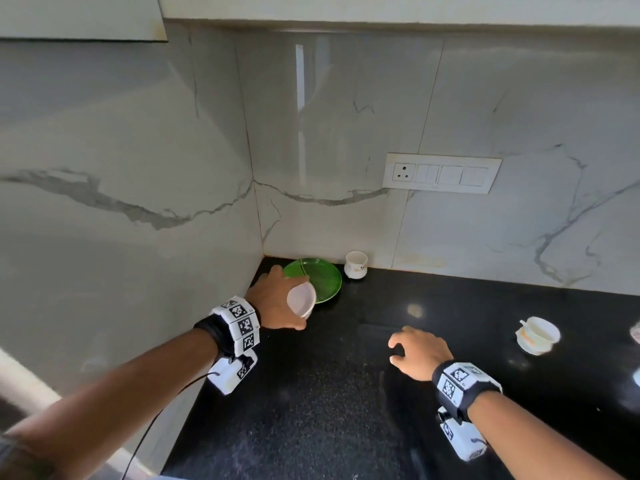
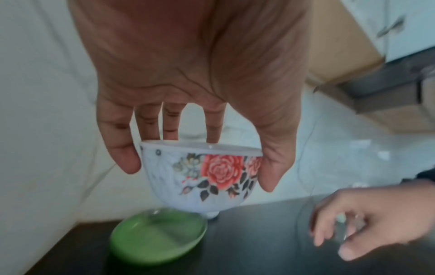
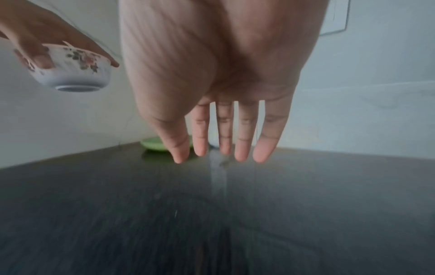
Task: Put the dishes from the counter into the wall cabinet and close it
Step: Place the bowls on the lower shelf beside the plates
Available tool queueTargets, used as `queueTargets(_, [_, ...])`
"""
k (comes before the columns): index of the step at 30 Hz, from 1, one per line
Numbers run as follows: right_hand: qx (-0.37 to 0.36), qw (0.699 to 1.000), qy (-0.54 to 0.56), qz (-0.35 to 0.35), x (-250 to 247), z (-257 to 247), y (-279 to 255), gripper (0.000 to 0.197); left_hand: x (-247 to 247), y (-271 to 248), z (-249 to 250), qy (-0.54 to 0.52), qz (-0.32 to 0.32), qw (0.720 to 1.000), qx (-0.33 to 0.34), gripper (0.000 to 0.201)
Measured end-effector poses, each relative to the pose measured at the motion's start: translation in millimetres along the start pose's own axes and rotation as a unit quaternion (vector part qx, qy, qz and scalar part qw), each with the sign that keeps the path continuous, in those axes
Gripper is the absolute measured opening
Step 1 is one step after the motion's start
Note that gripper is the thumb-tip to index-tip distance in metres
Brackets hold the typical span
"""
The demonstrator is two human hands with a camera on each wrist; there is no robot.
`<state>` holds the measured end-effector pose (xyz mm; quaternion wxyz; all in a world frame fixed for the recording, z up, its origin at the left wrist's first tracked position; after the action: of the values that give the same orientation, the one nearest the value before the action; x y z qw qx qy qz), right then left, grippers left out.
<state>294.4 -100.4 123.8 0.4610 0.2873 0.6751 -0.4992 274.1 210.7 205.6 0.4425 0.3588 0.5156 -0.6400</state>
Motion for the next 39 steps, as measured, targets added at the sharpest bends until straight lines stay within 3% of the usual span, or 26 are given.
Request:
queueTargets(6, [-0.045,0.99,0.007,0.131,-114,6,-20,0.031,-116,-50,77,0.017,0.124,0.986,0.114,0.1])
queueTargets(12, [-0.129,0.927,-0.02,0.352,-248,-6,-82,0.018,-233,-117,137,0.011,0.262,0.945,0.196,0.093])
queueTargets(15, [-0.205,0.875,-0.018,0.439,-302,-14,-116,0.013,-286,-141,149,0.008,0.334,0.923,0.193,0.093])
queueTargets(19, [-0.279,0.796,-0.081,0.53,-359,-28,-146,0.014,-356,-168,157,0.015,0.375,0.916,0.144,0.084])
queueTargets(22, [-0.299,0.762,-0.095,0.566,-392,-40,-151,0.016,-406,-165,154,0.005,0.398,0.913,0.093,0.074])
queueTargets(24, [-0.298,0.765,-0.088,0.564,-411,-47,-146,0.018,-433,-154,150,0.001,0.4,0.916,0.037,0.075])
queueTargets(29, [-0.273,0.814,-0.089,0.505,-437,-62,-128,0.031,-475,-116,128,0.004,0.33,0.939,-0.094,0.072])
queueTargets(34, [-0.256,0.837,-0.077,0.477,-450,-65,-116,0.042,-497,-71,94,0.031,0.271,0.943,-0.188,0.04])
queueTargets(39, [-0.207,0.874,-0.058,0.436,-456,-63,-101,0.054,-526,-28,74,0.012,0.262,0.944,-0.201,0.072])
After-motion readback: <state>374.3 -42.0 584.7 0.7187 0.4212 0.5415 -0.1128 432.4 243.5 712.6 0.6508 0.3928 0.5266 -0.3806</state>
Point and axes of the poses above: each hand's wrist, its own y-axis towards the middle knuckle, its own x-axis out of the palm, z = x × y, the point moved 1 cm from there along y, towards the middle knuckle, and after that the axes turned 11 degrees about -z, right-handed, at the moved point
